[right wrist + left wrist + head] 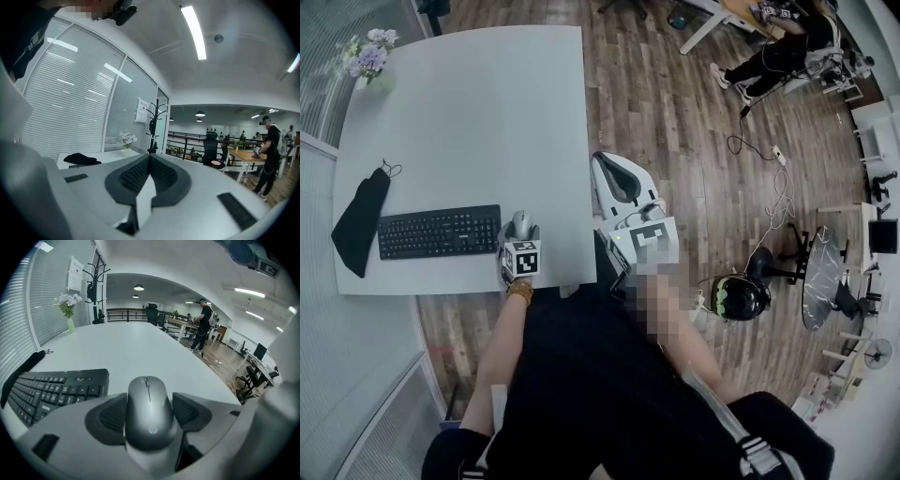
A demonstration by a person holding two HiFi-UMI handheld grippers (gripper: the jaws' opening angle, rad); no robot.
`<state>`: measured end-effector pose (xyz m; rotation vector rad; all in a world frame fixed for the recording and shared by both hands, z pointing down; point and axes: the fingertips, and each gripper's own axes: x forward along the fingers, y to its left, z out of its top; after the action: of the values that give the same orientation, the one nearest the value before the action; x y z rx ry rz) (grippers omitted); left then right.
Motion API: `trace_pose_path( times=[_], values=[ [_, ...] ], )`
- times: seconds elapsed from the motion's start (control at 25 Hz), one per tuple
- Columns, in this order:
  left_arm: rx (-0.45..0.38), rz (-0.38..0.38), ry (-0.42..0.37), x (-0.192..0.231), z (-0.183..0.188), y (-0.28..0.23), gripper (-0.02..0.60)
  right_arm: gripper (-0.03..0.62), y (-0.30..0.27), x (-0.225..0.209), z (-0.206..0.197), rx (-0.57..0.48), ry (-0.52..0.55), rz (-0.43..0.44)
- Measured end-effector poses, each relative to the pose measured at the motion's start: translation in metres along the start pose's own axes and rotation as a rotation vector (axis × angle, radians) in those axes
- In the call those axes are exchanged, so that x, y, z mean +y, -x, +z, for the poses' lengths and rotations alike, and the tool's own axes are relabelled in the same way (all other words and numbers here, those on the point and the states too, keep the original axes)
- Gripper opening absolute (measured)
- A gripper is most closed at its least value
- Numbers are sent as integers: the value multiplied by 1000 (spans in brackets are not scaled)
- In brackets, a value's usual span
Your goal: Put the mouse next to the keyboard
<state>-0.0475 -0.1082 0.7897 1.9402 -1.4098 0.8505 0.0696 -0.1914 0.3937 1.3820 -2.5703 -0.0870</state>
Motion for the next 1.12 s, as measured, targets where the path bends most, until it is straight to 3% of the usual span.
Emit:
trace_pose_path(
  times=[0.6, 1.12],
  values=[
    [-24, -59, 3, -9, 3, 8, 339, -3, 13, -19, -5, 1, -11, -32],
    [-152, -26, 3, 0, 38, 36, 339, -3, 13, -10, -2, -18, -23, -7]
  ],
)
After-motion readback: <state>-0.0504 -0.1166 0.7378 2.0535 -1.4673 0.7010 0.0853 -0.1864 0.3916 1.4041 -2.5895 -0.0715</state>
